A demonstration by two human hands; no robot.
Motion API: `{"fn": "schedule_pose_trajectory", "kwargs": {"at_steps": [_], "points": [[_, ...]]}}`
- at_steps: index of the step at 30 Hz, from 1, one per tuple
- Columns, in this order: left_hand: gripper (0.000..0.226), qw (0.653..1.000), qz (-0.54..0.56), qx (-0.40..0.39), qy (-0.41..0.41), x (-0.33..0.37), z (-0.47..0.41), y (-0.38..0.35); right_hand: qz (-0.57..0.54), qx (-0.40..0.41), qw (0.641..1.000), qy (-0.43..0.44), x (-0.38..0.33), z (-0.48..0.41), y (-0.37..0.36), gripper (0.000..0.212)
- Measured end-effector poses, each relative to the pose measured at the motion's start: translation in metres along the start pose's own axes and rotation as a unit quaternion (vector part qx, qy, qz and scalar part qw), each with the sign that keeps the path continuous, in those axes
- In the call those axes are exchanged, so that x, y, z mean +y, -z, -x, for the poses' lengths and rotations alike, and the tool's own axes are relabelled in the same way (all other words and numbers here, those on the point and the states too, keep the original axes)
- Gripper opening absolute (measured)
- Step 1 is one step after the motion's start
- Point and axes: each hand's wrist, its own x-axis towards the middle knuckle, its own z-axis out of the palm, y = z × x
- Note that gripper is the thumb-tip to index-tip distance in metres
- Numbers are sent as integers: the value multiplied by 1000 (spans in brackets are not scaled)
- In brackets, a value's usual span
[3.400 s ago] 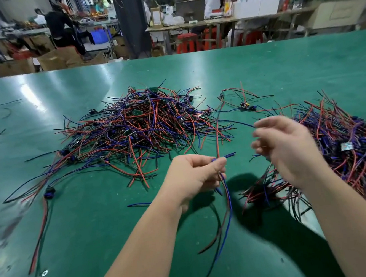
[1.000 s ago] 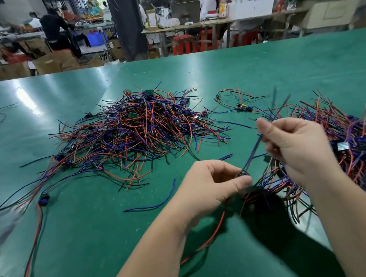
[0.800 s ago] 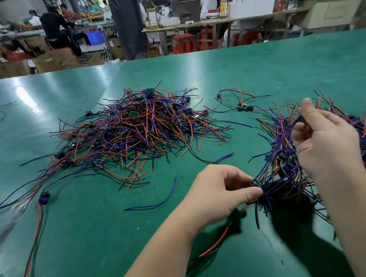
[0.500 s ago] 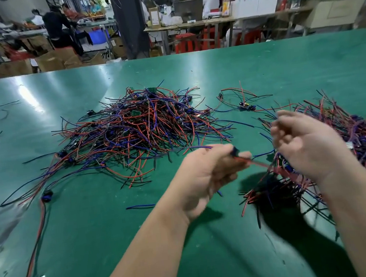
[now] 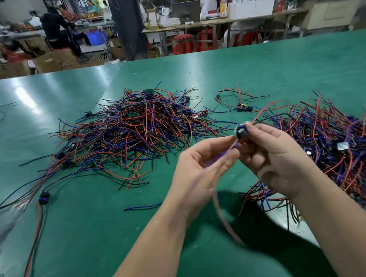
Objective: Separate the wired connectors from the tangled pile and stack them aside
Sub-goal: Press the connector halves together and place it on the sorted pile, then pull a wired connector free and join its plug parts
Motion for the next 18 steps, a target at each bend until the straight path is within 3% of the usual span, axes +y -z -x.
{"fn": "schedule_pose_trajectory", "kwargs": {"at_steps": [3,5,8,10,13,18], "points": [[27,999,-4,31,31,3,-2,2,19,-25,999,-10,-7,-1,6,9],[33,997,-1,39,63,3,-2,3,95,-44,994,-5,-5,0,9,11],[20,994,-48,34,96,-1,0,3,250,-43,967,28,2,3,7,16],[11,989,-70,26,128,-3,0,3,296,-17,954,37,5,2,7,17],[12,979,-80,-36,186,0,0,7,263,40,964,32,-4,-1,11,21],[16,947,-90,-161,264,1,5,10,85,139,986,34,-24,-8,26,25]]}}
